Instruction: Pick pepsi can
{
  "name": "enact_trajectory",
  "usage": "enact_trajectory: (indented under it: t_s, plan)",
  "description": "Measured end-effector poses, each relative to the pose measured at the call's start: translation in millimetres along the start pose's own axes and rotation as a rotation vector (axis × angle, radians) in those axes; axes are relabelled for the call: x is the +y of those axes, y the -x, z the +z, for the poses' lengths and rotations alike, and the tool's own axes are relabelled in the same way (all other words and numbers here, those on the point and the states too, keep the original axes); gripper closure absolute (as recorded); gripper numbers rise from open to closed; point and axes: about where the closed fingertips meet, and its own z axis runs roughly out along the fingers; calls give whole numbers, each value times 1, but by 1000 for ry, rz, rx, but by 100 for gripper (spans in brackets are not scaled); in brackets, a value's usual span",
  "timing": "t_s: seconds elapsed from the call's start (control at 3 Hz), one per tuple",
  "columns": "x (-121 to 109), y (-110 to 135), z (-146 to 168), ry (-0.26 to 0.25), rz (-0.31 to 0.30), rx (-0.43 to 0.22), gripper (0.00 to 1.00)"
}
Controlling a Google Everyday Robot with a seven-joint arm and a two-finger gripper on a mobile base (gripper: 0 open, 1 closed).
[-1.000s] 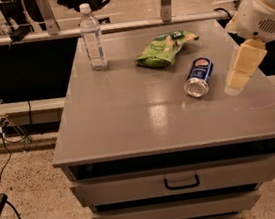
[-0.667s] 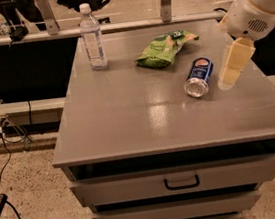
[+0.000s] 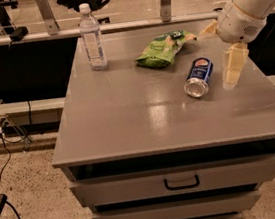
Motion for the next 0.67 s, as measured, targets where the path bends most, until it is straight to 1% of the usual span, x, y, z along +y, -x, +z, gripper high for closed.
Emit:
enact_trajectory:
  t_s: [0.33, 0.67]
  plan:
    - [-4, -1, 14, 17, -125, 17, 0]
    - [1, -1, 27, 9, -212, 44, 0]
